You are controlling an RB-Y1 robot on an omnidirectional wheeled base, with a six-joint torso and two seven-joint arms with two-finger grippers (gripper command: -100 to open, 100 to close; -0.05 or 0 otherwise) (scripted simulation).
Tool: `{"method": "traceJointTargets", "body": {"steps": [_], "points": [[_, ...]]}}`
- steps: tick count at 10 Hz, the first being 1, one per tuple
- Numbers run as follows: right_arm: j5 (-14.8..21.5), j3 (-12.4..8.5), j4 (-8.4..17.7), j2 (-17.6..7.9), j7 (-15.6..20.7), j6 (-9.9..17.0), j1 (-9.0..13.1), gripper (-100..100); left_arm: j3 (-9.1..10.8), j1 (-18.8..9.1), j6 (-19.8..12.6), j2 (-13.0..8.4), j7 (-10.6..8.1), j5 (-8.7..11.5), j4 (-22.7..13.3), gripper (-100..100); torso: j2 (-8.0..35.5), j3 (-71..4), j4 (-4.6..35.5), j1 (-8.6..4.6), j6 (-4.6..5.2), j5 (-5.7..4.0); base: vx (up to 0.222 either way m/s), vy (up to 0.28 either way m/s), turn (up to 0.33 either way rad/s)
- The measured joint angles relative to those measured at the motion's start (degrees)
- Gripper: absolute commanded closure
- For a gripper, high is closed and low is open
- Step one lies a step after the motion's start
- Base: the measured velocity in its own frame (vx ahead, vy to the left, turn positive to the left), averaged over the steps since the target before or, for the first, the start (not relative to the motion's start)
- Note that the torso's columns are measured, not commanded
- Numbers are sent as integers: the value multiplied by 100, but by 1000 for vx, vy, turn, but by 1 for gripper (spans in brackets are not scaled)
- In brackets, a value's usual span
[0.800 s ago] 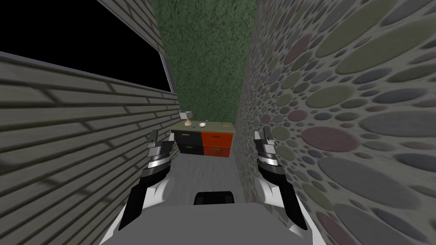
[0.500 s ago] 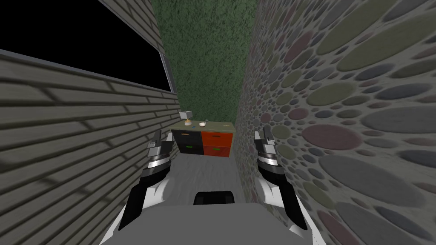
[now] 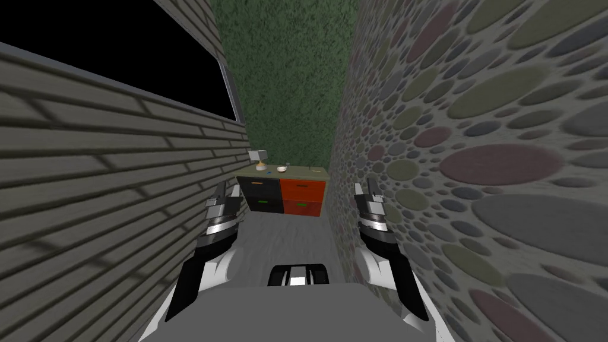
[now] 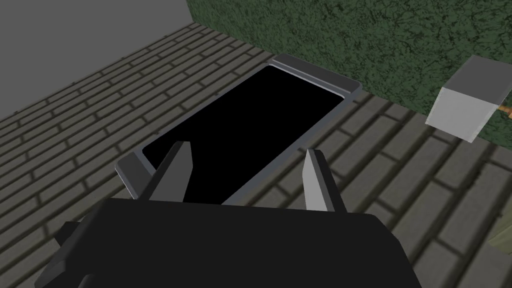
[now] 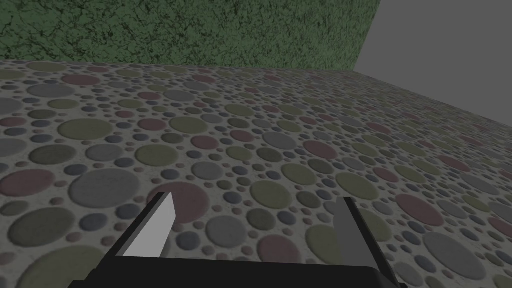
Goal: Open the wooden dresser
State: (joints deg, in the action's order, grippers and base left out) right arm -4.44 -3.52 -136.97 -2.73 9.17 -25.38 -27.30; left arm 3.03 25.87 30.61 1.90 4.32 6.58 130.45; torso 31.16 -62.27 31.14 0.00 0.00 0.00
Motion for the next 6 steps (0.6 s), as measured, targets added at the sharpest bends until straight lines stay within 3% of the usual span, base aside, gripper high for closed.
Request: {"method": "traceJointTargets", "body": {"steps": [1, 2, 3, 6], "points": [[0, 0, 0, 0, 0, 0, 0, 0, 0, 0, 0, 0, 0, 0, 0, 0, 423, -846, 423, 0, 0, 0, 0, 0, 0], [0, 0, 0, 0, 0, 0, 0, 0, 0, 0, 0, 0, 0, 0, 0, -100, 846, -1692, 846, 0, 0, 0, 25, -8, -14], [0, 0, 2, 0, 0, 0, -1, 0, -16, -8, 13, -124, 4, -10, -53, -100, 1033, -2090, 1033, -1, 0, 0, 40, -13, -18], [0, 0, 2, 1, 0, 0, -2, 0, 9, -119, -7, -605, -15, -9, -305, -100, 1097, -2238, 1108, -1, 0, 0, 77, -21, -27]]}}
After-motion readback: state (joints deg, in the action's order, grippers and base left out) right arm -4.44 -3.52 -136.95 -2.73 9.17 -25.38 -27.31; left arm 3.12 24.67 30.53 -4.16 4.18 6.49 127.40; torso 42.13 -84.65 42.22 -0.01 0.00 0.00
